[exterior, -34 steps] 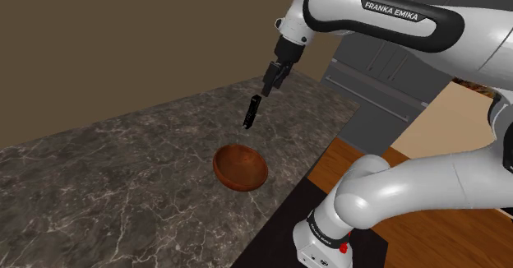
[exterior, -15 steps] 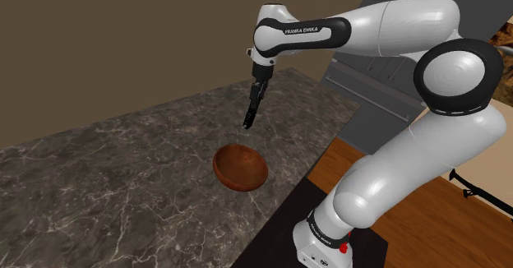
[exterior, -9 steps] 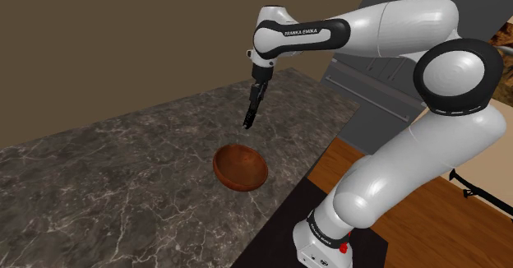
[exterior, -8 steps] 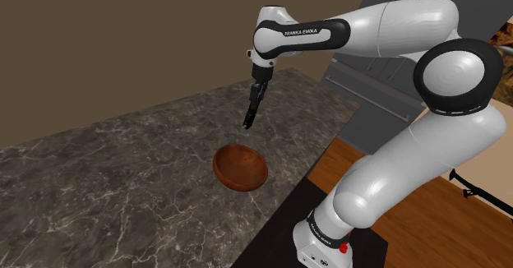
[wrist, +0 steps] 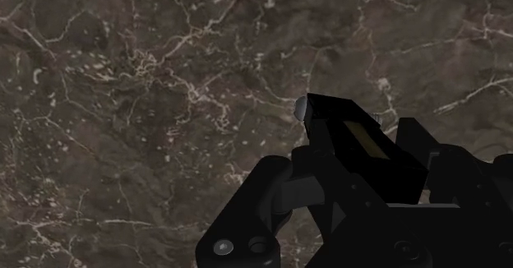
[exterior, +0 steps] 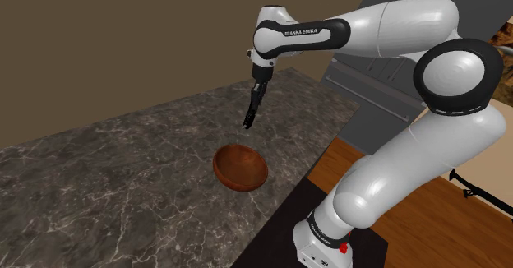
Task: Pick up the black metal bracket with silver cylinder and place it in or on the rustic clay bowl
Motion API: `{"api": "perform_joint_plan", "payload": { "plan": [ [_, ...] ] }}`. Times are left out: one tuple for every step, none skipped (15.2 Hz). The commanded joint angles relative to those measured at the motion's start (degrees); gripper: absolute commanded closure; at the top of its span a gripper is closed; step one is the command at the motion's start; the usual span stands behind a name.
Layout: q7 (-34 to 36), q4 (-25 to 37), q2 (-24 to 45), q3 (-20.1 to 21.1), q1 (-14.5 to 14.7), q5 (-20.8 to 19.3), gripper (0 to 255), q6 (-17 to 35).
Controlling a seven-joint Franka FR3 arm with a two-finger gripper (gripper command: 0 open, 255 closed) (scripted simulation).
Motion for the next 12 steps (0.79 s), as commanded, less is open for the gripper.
{"api": "perform_joint_plan", "payload": {
  "plan": [
    [0.0,0.0,0.0,0.0,0.0,0.0,255,0.0],
    [0.0,0.0,0.0,0.0,0.0,0.0,255,0.0],
    [0.0,0.5,-0.2,0.0,0.0,0.0,255,-0.8],
    [0.0,1.1,-0.4,0.0,0.0,0.0,255,-1.6],
    [-0.1,1.7,-0.6,0.1,0.0,0.0,255,-2.3],
    [-0.1,2.3,-0.8,0.1,0.0,0.0,255,-3.1],
    [-0.1,2.9,-0.9,0.1,0.0,0.0,255,-3.9],
    [-0.1,3.5,-1.1,0.1,0.1,0.0,255,-4.6],
    [-0.2,4.2,-1.2,0.1,0.1,0.0,255,-5.4],
    [-0.2,4.8,-1.3,0.2,0.1,0.0,255,-6.2],
    [-0.2,5.5,-1.4,0.2,0.1,0.0,255,-7.0],
    [-0.3,6.2,-1.5,0.2,0.1,0.1,255,-7.7]
  ]
}}
